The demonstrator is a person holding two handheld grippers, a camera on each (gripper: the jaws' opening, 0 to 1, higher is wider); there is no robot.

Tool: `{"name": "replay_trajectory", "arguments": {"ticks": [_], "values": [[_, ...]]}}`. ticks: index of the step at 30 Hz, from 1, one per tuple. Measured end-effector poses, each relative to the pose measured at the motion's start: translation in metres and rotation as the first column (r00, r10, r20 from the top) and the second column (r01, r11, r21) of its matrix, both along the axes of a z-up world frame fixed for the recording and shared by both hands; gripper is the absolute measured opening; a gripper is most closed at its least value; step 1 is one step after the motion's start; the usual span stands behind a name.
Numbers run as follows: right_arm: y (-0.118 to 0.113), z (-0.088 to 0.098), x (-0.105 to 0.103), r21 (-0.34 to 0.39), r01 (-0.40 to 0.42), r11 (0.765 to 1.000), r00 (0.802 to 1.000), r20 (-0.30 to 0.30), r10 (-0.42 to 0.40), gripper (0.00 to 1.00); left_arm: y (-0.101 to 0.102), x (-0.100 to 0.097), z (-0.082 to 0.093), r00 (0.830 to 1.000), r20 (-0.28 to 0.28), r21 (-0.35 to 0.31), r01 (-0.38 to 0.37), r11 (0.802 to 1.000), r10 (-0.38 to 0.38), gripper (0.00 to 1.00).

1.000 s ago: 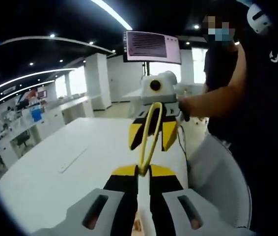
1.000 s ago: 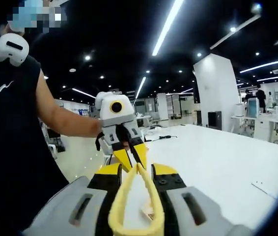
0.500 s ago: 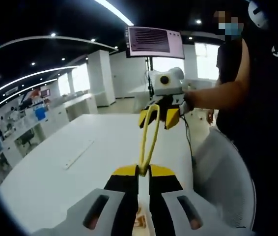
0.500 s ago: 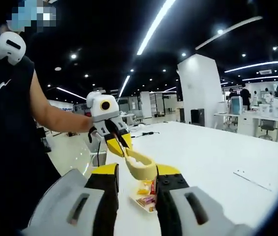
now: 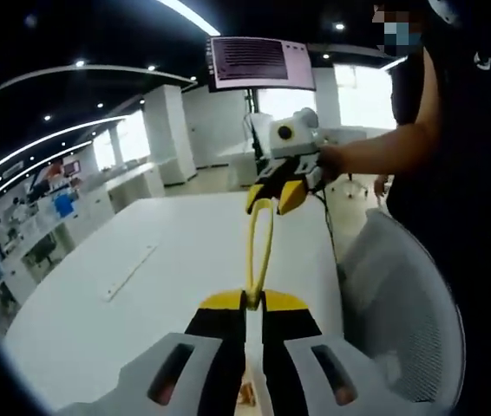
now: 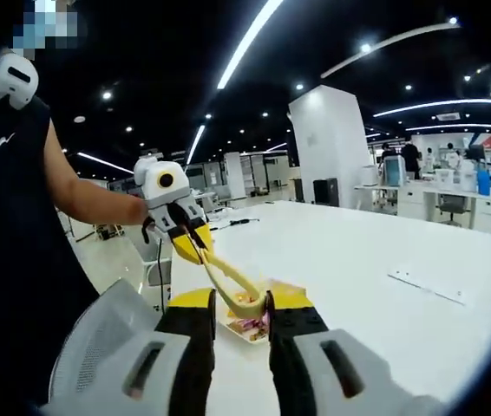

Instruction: Place the target food into the container with the food tongs after gripping and lifting it, then release it inside without dropping or visibly crushing the food.

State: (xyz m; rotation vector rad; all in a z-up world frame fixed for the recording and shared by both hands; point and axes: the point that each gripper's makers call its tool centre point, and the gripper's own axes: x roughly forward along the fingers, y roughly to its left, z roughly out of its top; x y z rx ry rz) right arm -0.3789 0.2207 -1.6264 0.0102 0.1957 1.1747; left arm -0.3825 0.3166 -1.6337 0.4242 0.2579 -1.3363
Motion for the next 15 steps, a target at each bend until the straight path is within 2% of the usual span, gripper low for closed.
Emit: {"name": "replay_trajectory", "arguments": {"ticks": [8,13,15], "values": [[-0.009,-0.034,-0.004,-0.046,0.051,0.998,0.997,-0.048,-0.054,0.2,-0.01,0.0,-0.03,1.0,0.026,0.058,-0.006,0.998,0.005,0.0],[-0.013,-0.06,-0.01,-0.082,0.051,0.995,0.995,-0.075,-0.058,0.2,-0.012,-0.006,-0.057,1.0,0.003,0.092,0.005,0.996,-0.005,0.0],[-0.012,-0.078,-0.013,-0.122,0.038,0.992,0.995,-0.092,-0.05,0.19,-0.011,-0.01,-0.077,1.0,0.016,0.146,0.02,0.989,-0.022,0.0]]}}
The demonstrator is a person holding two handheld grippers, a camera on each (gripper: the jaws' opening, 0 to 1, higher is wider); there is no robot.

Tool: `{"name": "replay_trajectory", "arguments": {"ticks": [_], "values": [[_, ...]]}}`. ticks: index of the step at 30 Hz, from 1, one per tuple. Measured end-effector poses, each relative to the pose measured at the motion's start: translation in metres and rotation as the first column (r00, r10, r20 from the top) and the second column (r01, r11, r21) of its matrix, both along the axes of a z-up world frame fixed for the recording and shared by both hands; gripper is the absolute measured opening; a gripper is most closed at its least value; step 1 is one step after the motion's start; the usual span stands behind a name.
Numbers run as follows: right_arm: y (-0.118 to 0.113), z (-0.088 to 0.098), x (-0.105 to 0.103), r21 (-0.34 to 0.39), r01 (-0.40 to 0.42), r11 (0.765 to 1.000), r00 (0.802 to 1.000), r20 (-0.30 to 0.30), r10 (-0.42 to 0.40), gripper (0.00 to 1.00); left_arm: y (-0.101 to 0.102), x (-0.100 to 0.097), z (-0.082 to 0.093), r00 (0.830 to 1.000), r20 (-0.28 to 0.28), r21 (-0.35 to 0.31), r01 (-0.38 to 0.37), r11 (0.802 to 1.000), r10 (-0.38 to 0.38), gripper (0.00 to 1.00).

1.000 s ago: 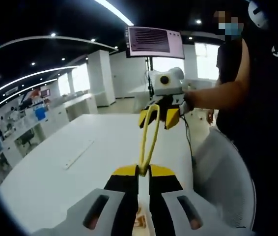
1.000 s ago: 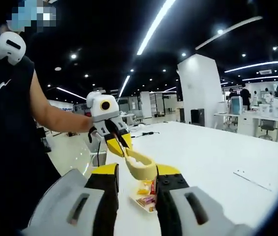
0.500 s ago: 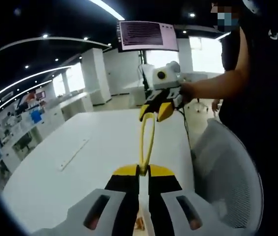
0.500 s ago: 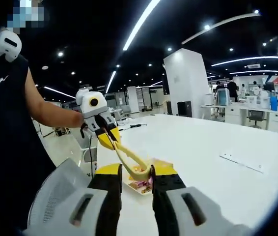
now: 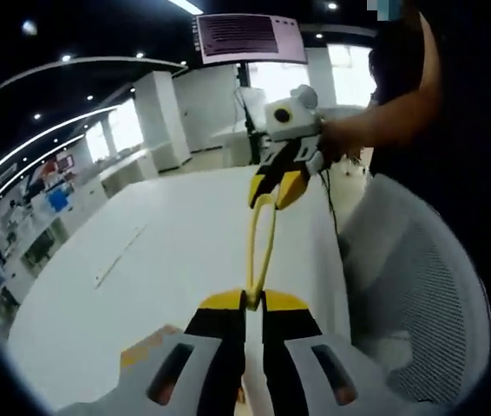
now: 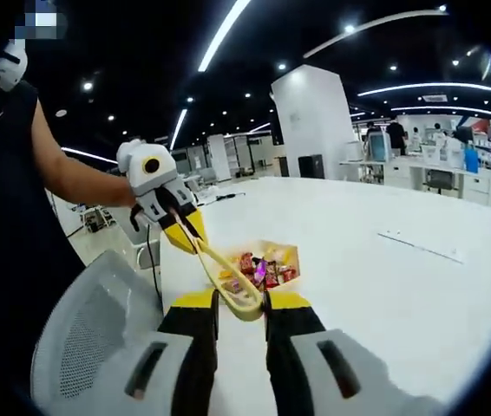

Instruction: Place the target food into the container with the food tongs after gripping and lifting it, then release it inside without dropping or visibly crushing the food.

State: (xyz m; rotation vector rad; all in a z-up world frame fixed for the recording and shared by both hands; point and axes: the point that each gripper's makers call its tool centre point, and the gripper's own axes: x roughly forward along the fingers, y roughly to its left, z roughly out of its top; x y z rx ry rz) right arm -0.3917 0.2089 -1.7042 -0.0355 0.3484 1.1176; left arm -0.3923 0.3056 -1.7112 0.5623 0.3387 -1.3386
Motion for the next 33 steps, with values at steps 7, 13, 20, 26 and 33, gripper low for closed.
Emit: {"name": "replay_trajectory", "arguments": {"ticks": [7,13,20,26,33], "values": [[0.008,-0.059,-0.005,-0.147,-0.048,0.988,0.998,-0.054,0.04,0.18,0.005,-0.002,-0.059,1.0,-0.014,0.101,-0.002,0.995,0.003,0.0],[0.012,-0.094,-0.011,-0.193,-0.068,0.979,0.993,-0.109,0.048,0.18,0.008,-0.007,-0.089,0.999,-0.032,0.154,-0.005,0.988,0.01,0.01],[0.016,-0.113,-0.009,-0.228,-0.028,0.973,0.988,-0.157,-0.008,0.19,0.012,-0.01,-0.119,0.999,-0.028,0.176,-0.022,0.984,0.028,0.01],[0.023,-0.114,-0.013,-0.226,-0.046,0.973,0.988,-0.157,0.01,0.07,0.012,-0.011,-0.129,0.999,-0.042,0.204,-0.008,0.979,0.017,0.01],[0.019,-0.107,-0.012,-0.203,-0.016,0.979,0.989,-0.146,-0.014,0.12,0.015,-0.012,-0.141,0.997,-0.075,0.238,-0.015,0.971,0.033,0.03]]}}
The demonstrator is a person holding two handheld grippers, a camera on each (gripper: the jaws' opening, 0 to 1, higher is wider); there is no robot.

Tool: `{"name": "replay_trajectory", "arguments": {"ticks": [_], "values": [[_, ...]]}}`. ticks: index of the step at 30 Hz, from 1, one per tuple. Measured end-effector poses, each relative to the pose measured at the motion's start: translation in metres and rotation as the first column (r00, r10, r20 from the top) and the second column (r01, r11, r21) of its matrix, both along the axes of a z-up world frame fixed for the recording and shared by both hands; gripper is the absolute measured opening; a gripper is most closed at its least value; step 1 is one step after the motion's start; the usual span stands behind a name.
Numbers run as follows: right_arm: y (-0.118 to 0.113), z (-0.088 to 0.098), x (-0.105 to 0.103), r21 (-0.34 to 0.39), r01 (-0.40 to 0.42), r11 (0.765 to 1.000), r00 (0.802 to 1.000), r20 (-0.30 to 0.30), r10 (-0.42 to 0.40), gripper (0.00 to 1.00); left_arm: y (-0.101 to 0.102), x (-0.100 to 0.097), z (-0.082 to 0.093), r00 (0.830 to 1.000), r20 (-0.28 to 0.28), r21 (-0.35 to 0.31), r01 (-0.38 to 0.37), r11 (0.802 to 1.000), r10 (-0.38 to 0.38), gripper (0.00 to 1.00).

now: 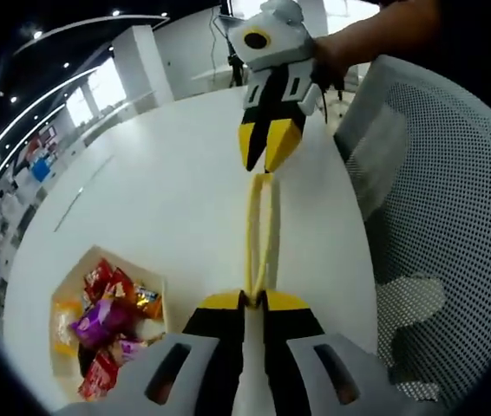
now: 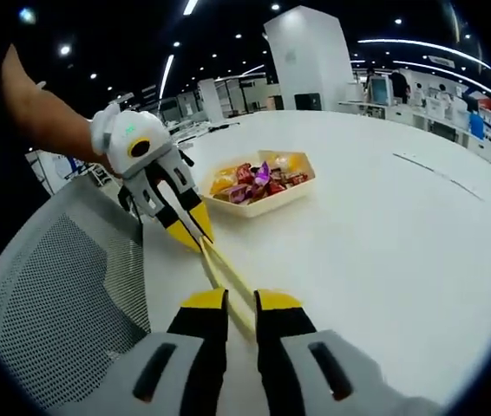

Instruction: Place the target food into the container with the food tongs after gripping and lifting it, then release it inside without dropping or visibly crushing the food.

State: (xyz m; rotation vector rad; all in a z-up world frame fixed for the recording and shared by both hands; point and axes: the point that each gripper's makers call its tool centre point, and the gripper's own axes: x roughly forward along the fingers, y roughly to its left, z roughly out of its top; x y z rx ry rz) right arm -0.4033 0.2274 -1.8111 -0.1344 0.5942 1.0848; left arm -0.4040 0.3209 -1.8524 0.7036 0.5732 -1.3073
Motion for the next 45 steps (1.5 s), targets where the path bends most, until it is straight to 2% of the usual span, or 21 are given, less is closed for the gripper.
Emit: {"name": "replay_trajectory", "arguments": {"ticks": [3,6,9,16,20,23,26,29,31,33,35,41,43,45], "values": [[-0.005,0.01,0.006,0.019,0.033,0.999,0.999,0.013,-0.034,0.14,-0.001,0.0,0.001,1.0,-0.008,-0.004,-0.005,1.0,0.004,0.06],[-0.009,0.023,0.013,0.055,0.08,0.995,0.997,0.016,-0.081,0.18,-0.001,0.0,0.003,1.0,-0.013,-0.014,-0.007,1.0,0.007,0.19],[-0.011,0.034,0.016,0.097,0.107,0.99,0.994,0.019,-0.109,0.2,0.0,0.001,0.006,0.999,-0.025,-0.046,-0.03,0.998,0.029,0.27],[-0.016,0.044,0.017,0.127,0.148,0.981,0.988,0.016,-0.151,0.22,0.002,-0.001,0.007,0.999,-0.022,-0.044,-0.038,0.998,0.037,0.29],[-0.019,0.044,0.016,0.13,0.161,0.978,0.987,0.006,-0.163,0.23,0.006,0.005,0.012,0.997,-0.02,-0.072,-0.069,0.995,0.068,0.35],[-0.021,0.044,0.016,0.132,0.169,0.977,0.985,0.003,-0.171,0.23,0.011,0.009,0.018,0.996,-0.011,-0.081,-0.084,0.993,0.084,0.35],[-0.026,0.045,0.016,0.128,0.175,0.976,0.984,0.002,-0.177,0.23,0.009,0.009,0.025,0.993,-0.037,-0.123,-0.115,0.986,0.112,0.4],[-0.033,0.049,0.019,0.127,0.189,0.974,0.981,0.007,-0.192,0.24,0.009,0.013,0.034,0.99,-0.035,-0.155,-0.143,0.978,0.139,0.41],[-0.036,0.055,0.021,0.133,0.197,0.971,0.979,0.019,-0.201,0.25,0.008,0.017,0.045,0.983,-0.048,-0.207,-0.182,0.961,0.176,0.43],[-0.041,0.061,0.026,0.143,0.209,0.967,0.976,0.031,-0.216,0.25,0.011,0.019,0.053,0.978,-0.056,-0.228,-0.211,0.951,0.203,0.47],[-0.047,0.065,0.03,0.139,0.221,0.965,0.972,0.046,-0.229,0.27,0.013,0.021,0.064,0.966,-0.077,-0.276,-0.257,0.926,0.245,0.51],[-0.063,0.08,0.036,0.108,0.241,0.964,0.959,0.125,-0.254,0.32,0.036,0.033,0.094,0.934,-0.077,-0.374,-0.352,0.858,0.35,0.59],[-0.069,0.081,0.038,0.073,0.248,0.966,0.95,0.178,-0.258,0.37,0.044,0.036,0.102,0.919,-0.101,-0.403,-0.387,0.829,0.381,0.66],[-0.076,0.084,0.04,0.049,0.268,0.962,0.933,0.234,-0.272,0.48,0.056,0.04,0.108,0.903,-0.109,-0.419,-0.422,0.804,0.417,0.76]]}}
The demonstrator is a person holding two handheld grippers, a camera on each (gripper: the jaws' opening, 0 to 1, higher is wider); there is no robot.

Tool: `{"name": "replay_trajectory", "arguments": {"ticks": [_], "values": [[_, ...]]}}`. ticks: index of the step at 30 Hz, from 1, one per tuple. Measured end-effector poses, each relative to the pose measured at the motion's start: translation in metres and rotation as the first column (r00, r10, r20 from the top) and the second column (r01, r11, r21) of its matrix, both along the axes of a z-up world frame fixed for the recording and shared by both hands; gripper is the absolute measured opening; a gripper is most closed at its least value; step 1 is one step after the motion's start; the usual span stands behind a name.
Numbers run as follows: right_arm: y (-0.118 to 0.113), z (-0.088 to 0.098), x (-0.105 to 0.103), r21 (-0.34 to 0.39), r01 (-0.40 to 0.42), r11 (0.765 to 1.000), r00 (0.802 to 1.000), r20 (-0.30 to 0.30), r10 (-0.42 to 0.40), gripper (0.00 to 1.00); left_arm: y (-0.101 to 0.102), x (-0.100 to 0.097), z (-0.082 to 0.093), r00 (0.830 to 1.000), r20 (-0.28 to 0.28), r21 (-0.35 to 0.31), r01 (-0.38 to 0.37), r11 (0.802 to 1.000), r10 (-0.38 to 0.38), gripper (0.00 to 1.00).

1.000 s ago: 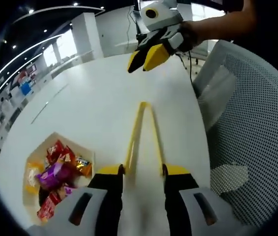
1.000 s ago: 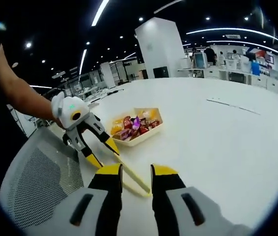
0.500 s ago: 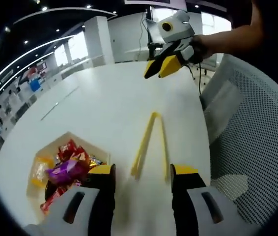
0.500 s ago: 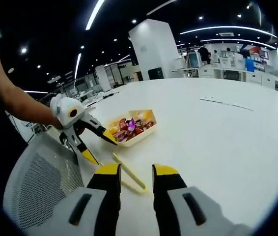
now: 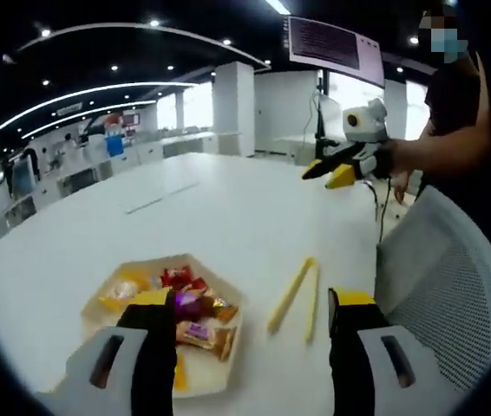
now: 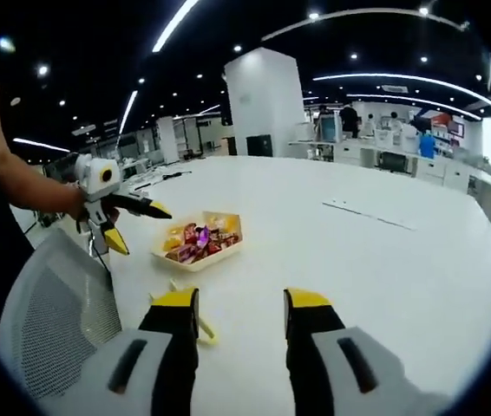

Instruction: Place the target food into the container with the food tongs after gripping and lifting it, then release it inside without dropping or visibly crushing the food.

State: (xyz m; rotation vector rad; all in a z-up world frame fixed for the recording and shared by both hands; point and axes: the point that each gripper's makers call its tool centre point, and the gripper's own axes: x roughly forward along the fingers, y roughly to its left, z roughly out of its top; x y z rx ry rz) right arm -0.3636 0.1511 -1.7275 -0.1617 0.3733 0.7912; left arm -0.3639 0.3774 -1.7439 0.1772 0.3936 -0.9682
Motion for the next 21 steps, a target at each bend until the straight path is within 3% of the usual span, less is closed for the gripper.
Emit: {"name": "replay_trajectory", "arguments": {"ticks": [6,10,16,21], "values": [[-0.016,0.001,-0.005,0.015,0.068,0.998,0.998,0.016,-0.068,0.67,0.024,0.006,0.001,0.995,0.013,-0.018,-0.104,0.994,0.104,0.99],[-0.026,-0.001,-0.012,0.008,0.088,0.996,0.996,0.026,-0.088,0.78,0.034,0.005,0.006,0.989,0.019,-0.054,-0.144,0.988,0.145,1.0],[-0.032,-0.003,-0.018,-0.008,0.099,0.995,0.995,0.02,-0.099,0.99,0.042,0.002,0.011,0.986,0.047,-0.052,-0.158,0.986,0.16,1.0],[-0.033,-0.008,-0.021,-0.012,0.102,0.995,0.995,0.02,-0.102,1.0,0.047,-0.01,0.005,0.986,0.037,-0.04,-0.159,0.986,0.161,1.0]]}}
